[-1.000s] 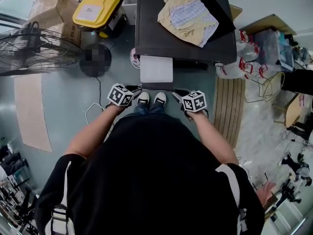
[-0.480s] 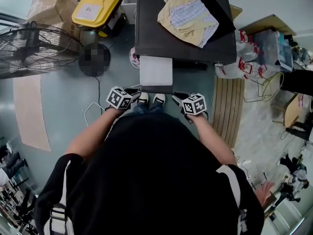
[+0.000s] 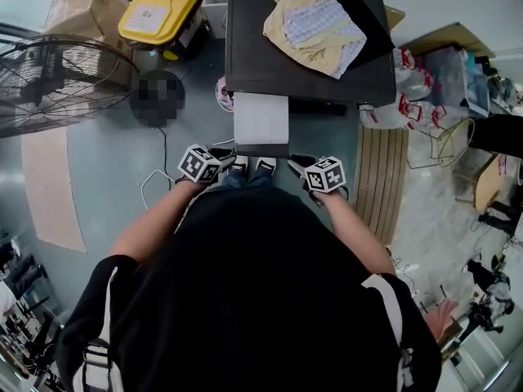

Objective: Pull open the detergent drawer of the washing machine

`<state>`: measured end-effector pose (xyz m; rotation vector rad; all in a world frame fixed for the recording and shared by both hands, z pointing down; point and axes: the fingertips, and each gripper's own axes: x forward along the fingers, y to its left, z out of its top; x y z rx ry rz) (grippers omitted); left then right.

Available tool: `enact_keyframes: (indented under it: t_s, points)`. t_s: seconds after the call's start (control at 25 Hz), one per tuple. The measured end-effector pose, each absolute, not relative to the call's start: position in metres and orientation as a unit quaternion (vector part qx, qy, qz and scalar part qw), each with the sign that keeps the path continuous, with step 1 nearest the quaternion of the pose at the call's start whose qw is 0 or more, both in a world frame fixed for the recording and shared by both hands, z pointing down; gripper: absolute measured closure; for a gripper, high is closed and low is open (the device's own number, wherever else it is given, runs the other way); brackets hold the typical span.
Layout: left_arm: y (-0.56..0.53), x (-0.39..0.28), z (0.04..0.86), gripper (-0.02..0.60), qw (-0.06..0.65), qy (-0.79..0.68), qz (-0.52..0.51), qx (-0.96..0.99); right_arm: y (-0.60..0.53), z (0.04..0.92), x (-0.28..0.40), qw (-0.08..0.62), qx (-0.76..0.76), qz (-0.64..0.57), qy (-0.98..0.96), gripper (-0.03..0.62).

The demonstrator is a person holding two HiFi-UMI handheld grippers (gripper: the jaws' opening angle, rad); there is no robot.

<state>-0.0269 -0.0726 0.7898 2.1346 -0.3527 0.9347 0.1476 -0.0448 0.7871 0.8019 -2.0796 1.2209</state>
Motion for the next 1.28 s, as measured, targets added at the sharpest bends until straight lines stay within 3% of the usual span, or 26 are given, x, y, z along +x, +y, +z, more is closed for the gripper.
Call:
enact_keyframes:
  t_s: [1.28]
  points:
    - [-0.073,-0.028,0.794,0.462,0.391,-0.114,0.346,0.845,-0.039,0.798,0.156,0.280,0.325,0.482,-0.764,0.505]
